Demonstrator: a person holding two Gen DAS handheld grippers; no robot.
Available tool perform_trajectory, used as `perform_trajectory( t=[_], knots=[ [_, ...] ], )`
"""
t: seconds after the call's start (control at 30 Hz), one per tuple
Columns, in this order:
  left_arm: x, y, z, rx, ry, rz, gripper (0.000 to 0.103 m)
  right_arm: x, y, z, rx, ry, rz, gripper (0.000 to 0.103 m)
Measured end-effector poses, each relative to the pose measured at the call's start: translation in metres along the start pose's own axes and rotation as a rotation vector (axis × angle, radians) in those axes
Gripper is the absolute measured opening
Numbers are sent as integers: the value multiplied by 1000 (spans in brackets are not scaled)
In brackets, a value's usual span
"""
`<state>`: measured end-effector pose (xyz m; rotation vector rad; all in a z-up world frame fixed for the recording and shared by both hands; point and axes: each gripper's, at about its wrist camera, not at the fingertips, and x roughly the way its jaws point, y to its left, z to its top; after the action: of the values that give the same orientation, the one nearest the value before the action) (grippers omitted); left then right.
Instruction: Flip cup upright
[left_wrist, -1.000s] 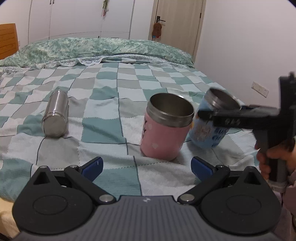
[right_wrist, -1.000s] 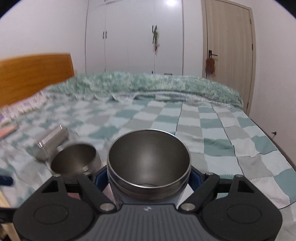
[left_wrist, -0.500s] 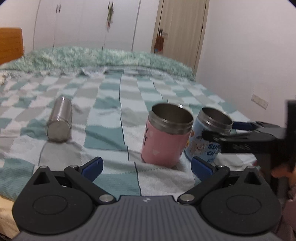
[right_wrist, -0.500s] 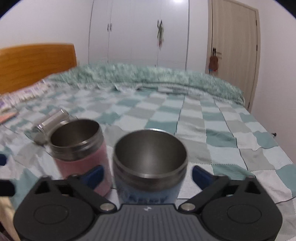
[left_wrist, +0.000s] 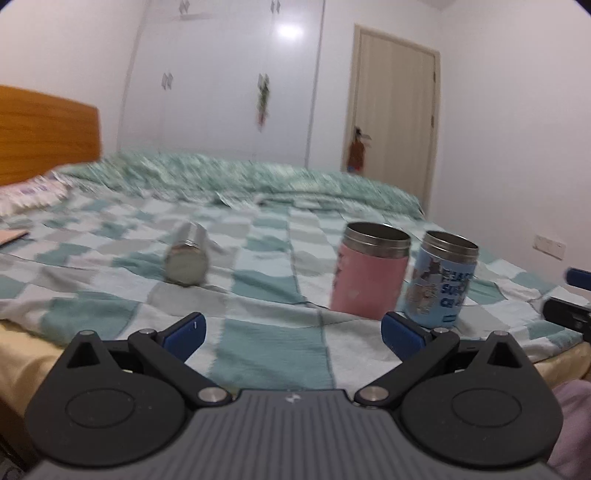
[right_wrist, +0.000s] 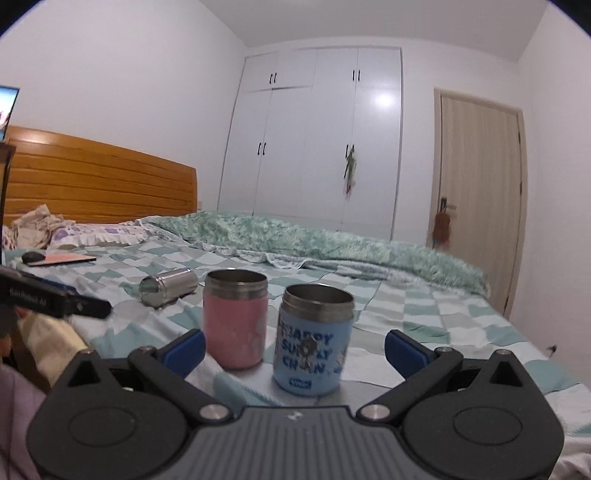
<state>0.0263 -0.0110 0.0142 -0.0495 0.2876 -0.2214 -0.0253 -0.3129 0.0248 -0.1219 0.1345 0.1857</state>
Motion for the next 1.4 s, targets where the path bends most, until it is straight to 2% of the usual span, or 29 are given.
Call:
perform_trajectory(
  t=[0.27, 0.57, 1.4],
  knots=[
    [-22, 8, -17, -20, -89, 71, 103, -21, -13, -24, 32, -5, -83, 103],
    [-26, 2, -26, 11, -150, 96, 103, -18, -11, -41, 1, -14, -136, 103],
    [-27, 0, -28, 21, -157, 79, 103, -11, -11, -44, 13, -1, -158, 103]
  ],
)
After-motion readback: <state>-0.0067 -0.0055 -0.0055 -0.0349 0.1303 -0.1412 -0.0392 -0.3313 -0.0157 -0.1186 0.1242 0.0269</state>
